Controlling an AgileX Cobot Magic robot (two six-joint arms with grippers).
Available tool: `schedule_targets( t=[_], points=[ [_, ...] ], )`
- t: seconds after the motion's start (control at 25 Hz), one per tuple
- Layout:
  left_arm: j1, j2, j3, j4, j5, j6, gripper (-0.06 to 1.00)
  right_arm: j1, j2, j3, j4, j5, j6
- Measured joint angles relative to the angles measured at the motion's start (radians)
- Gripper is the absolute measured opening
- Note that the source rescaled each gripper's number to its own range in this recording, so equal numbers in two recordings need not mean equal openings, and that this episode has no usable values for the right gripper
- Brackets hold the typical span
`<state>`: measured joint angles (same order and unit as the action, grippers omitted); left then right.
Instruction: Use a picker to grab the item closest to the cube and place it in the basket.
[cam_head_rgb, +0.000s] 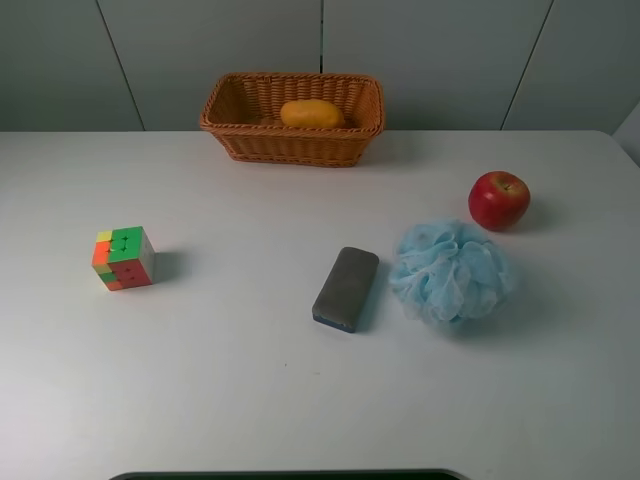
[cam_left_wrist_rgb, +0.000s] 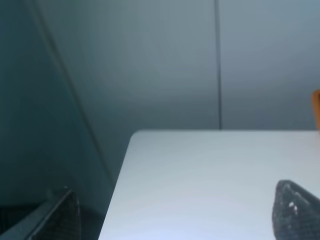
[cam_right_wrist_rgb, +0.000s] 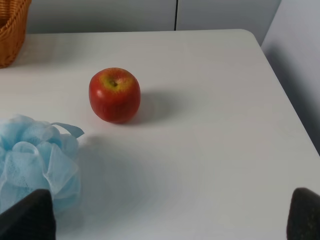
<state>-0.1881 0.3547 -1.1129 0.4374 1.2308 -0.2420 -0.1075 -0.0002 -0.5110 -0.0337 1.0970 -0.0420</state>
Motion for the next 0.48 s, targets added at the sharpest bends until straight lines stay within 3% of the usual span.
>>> schedule_targets(
  t=[0.12,0.24,0.48],
  points=[
    [0.130,-0.107,0.095,-0.120,0.000,0.038,1.00,0.000,0.000,0.000,0.000,0.000,0.000],
    [0.202,-0.219,0.216,-0.208,-0.017,0.057,1.00,0.000,0.000,0.000,0.000,0.000,0.000],
    [0.235,-0.349,0.446,-0.274,-0.050,0.061,1.00,0.000,0.000,0.000,0.000,0.000,0.000]
  ],
)
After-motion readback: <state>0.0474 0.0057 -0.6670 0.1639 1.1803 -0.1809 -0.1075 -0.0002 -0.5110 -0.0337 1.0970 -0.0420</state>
